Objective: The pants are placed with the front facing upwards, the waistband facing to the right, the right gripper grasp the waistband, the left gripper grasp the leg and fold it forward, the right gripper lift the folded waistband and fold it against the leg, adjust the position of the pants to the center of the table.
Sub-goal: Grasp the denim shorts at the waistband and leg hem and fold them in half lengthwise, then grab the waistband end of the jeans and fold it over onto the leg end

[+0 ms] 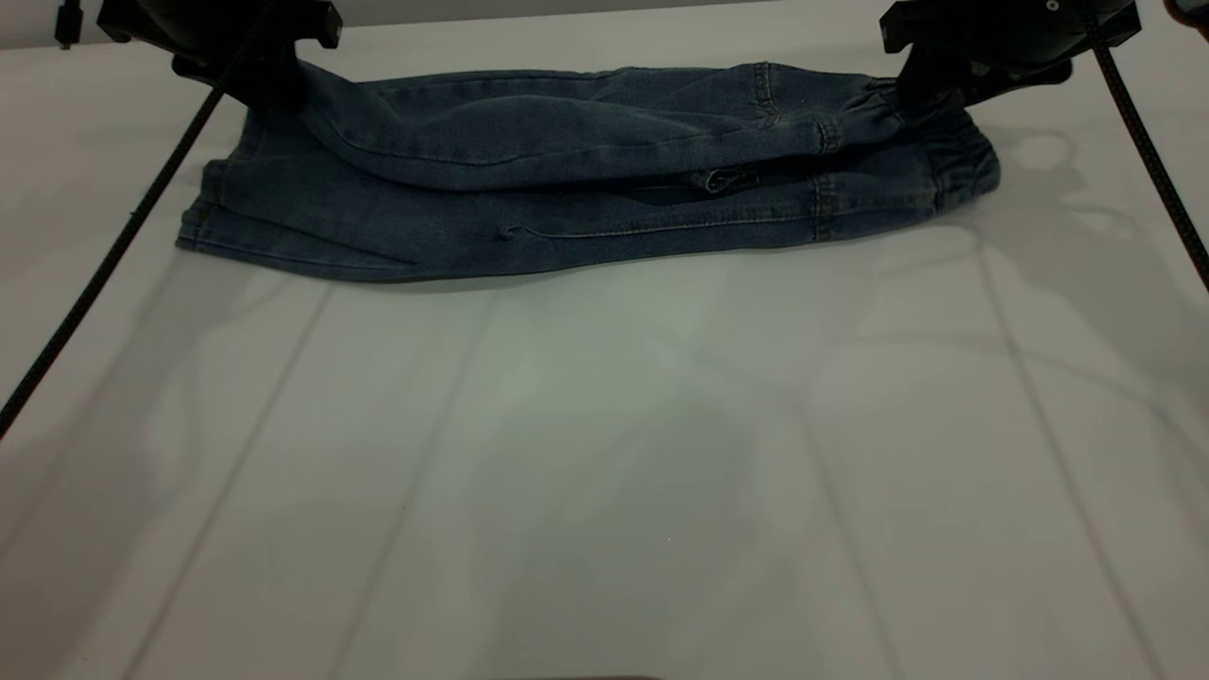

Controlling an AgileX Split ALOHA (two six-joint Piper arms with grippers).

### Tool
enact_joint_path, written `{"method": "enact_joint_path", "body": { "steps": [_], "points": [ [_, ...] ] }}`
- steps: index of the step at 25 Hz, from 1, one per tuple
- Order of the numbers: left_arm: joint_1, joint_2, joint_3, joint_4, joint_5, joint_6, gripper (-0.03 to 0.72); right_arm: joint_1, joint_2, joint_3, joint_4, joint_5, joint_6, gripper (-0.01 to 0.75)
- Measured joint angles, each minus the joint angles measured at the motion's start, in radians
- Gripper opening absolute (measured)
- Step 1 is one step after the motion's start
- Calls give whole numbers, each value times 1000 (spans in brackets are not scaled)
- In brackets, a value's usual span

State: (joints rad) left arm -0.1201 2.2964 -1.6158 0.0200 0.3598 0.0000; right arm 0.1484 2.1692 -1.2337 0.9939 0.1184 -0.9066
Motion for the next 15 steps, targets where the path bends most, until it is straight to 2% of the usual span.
{"method": "enact_joint_path", "body": {
  "steps": [4,6,10,15],
  "points": [
    [0,0,-2,2,-38,5,451,0,0,0,12,-2,-1,575],
    [0,0,-14,2,-39,21,526,0,0,0,12,-2,-1,629],
    [-12,-11,-56,3,3,71,583,-11,-9,0,12,27,-1,650],
    [-21,-52,-89,2,148,126,584,-83,-83,0,7,186,18,636]
  ]
}}
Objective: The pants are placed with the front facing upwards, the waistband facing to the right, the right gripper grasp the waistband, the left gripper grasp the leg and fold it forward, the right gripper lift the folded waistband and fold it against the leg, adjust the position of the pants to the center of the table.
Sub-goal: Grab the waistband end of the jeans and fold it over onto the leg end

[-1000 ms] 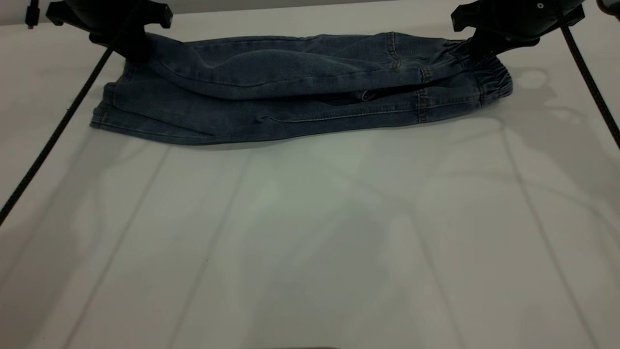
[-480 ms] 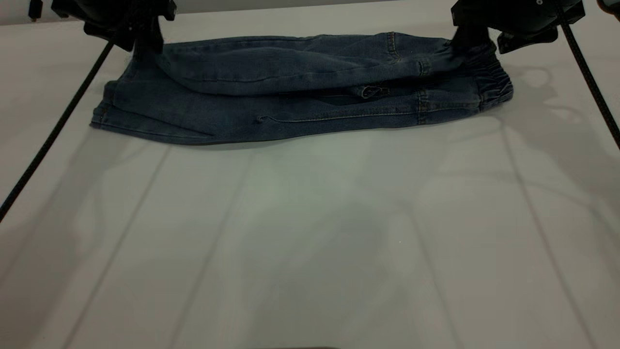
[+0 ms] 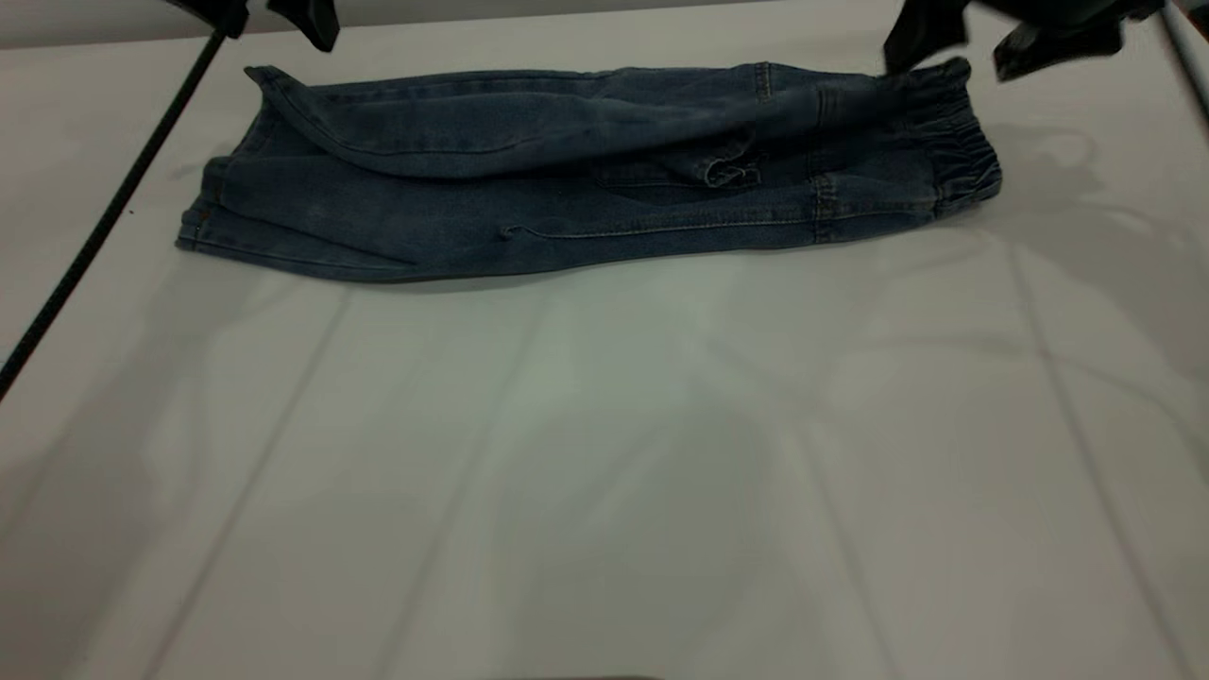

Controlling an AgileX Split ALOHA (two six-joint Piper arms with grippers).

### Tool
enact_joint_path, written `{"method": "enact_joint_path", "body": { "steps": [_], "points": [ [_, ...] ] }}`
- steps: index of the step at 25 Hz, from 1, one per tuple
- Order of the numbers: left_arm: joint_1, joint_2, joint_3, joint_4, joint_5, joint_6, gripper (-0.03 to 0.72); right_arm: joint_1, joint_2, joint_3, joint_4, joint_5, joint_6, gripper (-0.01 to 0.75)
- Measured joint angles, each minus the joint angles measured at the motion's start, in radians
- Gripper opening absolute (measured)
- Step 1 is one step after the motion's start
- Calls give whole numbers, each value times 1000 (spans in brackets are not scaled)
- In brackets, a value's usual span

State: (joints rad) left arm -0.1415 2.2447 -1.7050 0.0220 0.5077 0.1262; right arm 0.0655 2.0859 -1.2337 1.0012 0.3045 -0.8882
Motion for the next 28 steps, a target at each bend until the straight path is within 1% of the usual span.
{"method": "enact_joint_path", "body": {
  "steps": [2,4,6,7,10,14,18,24,28],
  "points": [
    [0,-9,0,0,53,32,584,-49,-29,0,-7,84,29,633],
    [0,-9,0,0,102,81,584,-109,-45,-1,-14,199,72,628],
    [0,-9,0,0,135,136,584,-168,-39,-1,-17,318,122,624],
    [0,-9,0,0,143,170,584,-189,-28,-1,-17,357,133,622],
    [0,-10,0,0,146,270,584,-208,16,-1,5,431,130,615],
    [-4,-10,0,-1,154,325,584,-208,94,-1,73,471,76,606],
    [-11,-10,0,-2,154,335,584,-208,174,-2,200,485,-20,602],
    [-12,-10,0,-2,154,338,584,-208,253,-10,376,490,-149,594],
    [-16,-10,0,-1,154,338,584,-208,263,-11,461,462,-222,590]
  ]
}}
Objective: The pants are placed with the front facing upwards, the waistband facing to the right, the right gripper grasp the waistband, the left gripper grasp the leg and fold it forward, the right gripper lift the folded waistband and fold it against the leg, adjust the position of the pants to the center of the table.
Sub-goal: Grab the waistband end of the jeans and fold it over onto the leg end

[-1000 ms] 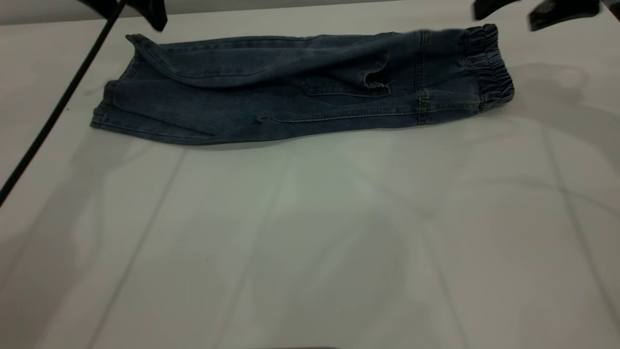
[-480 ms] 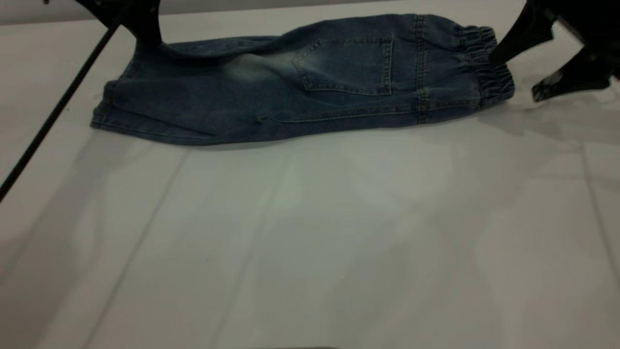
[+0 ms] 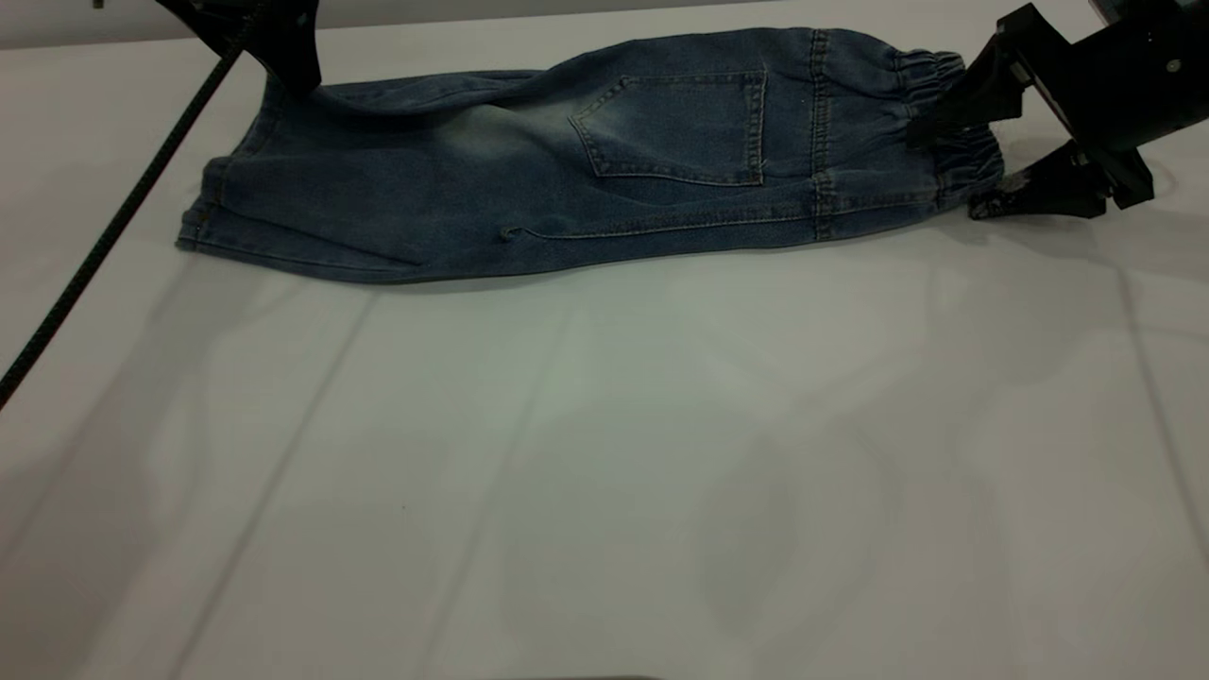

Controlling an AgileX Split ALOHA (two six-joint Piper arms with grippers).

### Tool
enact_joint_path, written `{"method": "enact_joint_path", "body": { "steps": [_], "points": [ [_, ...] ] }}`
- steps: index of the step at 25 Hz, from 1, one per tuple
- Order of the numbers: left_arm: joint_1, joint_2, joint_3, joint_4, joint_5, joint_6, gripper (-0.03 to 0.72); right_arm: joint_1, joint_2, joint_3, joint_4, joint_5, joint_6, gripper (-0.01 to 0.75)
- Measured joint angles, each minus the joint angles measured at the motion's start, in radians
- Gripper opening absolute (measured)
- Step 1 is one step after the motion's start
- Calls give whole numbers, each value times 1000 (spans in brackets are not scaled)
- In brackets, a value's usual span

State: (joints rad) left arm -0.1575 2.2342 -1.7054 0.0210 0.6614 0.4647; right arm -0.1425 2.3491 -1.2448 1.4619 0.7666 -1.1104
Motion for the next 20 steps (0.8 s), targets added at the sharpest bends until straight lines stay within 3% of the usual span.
{"method": "enact_joint_path", "body": {
  "steps": [3,6,12,14,20],
  "points": [
    [-17,0,0,0,0,9,584,0,3,-1,62,-22,-54,574],
    [-59,0,0,0,0,24,584,0,8,-1,98,-24,-118,488],
    [-171,0,-2,0,4,-3,584,0,13,-1,127,52,-173,79],
    [-201,2,-14,0,23,-41,584,0,13,-1,127,78,-180,45],
    [-258,56,-104,0,68,-85,584,0,13,-1,128,152,-187,41]
  ]
}}
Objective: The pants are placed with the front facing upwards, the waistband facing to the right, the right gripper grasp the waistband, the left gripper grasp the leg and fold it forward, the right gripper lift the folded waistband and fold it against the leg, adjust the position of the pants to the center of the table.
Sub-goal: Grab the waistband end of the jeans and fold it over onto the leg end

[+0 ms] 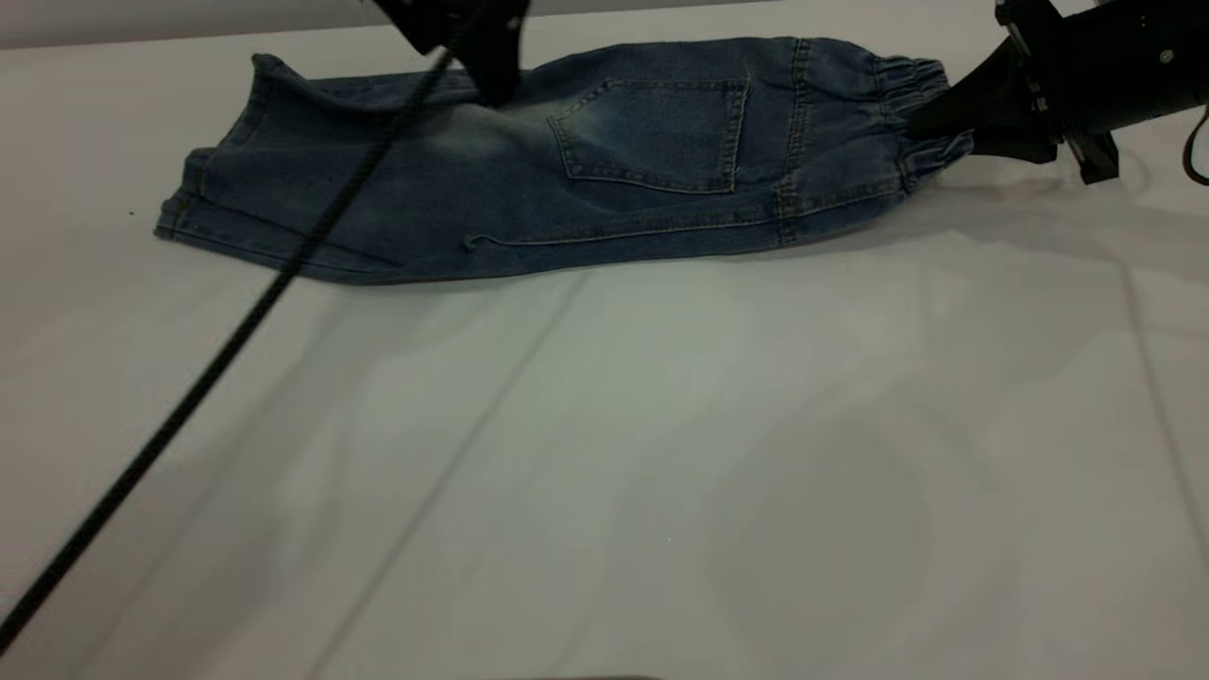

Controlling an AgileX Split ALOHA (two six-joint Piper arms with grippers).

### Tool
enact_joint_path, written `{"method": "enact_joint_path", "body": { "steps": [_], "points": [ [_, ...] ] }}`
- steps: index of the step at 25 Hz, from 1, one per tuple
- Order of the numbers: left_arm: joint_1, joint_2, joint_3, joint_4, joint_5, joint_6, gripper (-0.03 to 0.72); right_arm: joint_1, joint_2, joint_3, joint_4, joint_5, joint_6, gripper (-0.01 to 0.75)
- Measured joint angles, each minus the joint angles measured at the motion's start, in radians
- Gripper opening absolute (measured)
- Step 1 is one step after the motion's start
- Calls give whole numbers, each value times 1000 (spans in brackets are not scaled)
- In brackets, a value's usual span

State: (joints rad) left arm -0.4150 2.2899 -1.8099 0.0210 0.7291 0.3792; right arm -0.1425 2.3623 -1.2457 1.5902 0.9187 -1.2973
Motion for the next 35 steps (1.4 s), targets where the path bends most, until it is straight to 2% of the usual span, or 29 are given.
{"method": "enact_joint_path", "body": {
  "steps": [8,16,24,29,35],
  "points": [
    [-5,163,-118,2,71,-40,584,0,0,0,14,132,0,40],
    [-5,222,-144,1,83,-43,584,7,-6,-56,6,192,16,40],
    [-5,231,-145,1,85,-47,584,95,-71,-166,-96,184,134,40],
    [-5,236,-145,1,89,-48,584,185,-75,-251,-138,182,215,40],
    [3,172,-179,117,248,-97,584,215,-75,-296,-173,177,273,40]
  ]
}}
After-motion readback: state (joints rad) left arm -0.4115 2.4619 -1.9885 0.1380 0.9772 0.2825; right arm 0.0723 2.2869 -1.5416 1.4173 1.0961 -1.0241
